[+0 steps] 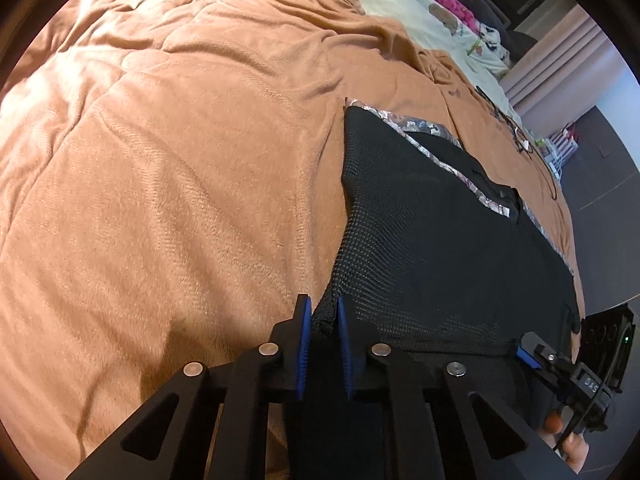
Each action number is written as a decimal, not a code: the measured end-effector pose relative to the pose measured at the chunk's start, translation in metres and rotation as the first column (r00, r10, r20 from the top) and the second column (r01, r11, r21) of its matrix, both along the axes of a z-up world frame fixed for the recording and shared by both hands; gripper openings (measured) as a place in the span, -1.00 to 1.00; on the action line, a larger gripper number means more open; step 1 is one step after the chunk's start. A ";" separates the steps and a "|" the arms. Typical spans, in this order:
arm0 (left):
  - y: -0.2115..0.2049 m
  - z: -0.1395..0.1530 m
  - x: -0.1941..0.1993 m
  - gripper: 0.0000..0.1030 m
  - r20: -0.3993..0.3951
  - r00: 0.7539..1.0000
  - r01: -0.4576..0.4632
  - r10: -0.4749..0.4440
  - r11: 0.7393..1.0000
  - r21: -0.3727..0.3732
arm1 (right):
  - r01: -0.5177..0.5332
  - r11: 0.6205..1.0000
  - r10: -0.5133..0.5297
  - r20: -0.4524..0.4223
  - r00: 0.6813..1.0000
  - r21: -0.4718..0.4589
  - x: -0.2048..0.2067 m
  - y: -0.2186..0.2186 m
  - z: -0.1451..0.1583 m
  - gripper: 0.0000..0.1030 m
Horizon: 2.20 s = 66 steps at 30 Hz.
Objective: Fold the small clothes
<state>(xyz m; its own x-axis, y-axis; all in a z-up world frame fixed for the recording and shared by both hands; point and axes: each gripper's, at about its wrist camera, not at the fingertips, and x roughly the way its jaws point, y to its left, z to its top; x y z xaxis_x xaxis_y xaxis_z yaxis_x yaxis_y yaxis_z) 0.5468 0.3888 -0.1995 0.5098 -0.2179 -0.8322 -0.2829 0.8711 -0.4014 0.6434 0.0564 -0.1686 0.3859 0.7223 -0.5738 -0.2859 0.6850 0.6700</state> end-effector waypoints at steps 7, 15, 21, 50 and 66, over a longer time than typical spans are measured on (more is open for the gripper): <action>-0.009 0.000 -0.001 -0.74 -0.015 0.995 -0.101 0.102 0.994 0.038 | -0.008 1.000 0.008 -0.016 1.000 0.004 0.002 0.000 0.000 -0.90; -0.014 0.002 -0.006 -0.74 -0.012 0.982 -0.189 0.190 0.980 0.059 | -0.014 1.000 0.015 -0.031 0.999 0.009 -0.014 -0.004 0.004 -0.93; -0.017 0.004 -0.008 -0.76 -0.012 0.982 -0.187 0.189 0.980 0.069 | 0.007 0.999 -0.009 -0.062 0.998 -0.032 -0.022 -0.005 0.005 -0.94; -0.003 0.018 0.058 -0.21 0.041 0.994 -0.102 0.101 0.995 0.010 | 0.072 0.995 -0.069 -0.047 0.997 0.067 0.020 -0.015 -0.001 0.22; -0.026 0.010 0.139 -0.21 0.004 1.000 -0.009 0.009 0.991 0.130 | 0.174 0.982 -0.172 -0.033 0.984 0.074 0.026 -0.049 0.003 0.21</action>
<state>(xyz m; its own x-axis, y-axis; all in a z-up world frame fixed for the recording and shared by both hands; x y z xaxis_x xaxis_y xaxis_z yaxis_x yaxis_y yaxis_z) 0.6855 0.3630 -0.1899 0.5144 -0.1032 -0.8513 -0.2897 0.9134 -0.2858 0.6692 0.0074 -0.1658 0.4945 0.6879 -0.5313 -0.1486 0.6691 0.7281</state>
